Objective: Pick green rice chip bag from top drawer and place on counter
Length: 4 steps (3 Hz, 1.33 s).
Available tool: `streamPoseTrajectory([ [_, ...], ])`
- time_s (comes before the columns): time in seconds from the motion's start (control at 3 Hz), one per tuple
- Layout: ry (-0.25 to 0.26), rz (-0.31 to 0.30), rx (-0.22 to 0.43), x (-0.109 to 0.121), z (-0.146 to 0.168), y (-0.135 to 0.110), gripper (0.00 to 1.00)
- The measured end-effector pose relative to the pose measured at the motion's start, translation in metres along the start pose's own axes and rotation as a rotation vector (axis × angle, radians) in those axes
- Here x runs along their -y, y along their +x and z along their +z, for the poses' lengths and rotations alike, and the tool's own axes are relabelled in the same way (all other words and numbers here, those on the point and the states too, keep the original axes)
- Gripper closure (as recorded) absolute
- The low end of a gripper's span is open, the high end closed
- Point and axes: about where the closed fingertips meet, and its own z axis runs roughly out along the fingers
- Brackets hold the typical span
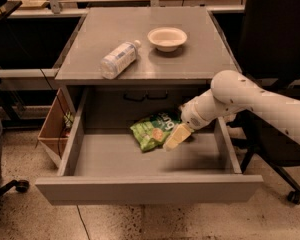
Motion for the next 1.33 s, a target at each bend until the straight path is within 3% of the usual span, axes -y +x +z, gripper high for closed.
streamPoseTrajectory([
  [0.67, -0.023, 0.087, 0.047, 0.012, 0.045, 0.001, 0.0],
  [1.0, -0.036, 0.112, 0.052, 0.01, 0.056, 0.002, 0.16],
  [1.33, -0.028, 0.119, 0.062, 0.007, 0.054, 0.002, 0.39],
])
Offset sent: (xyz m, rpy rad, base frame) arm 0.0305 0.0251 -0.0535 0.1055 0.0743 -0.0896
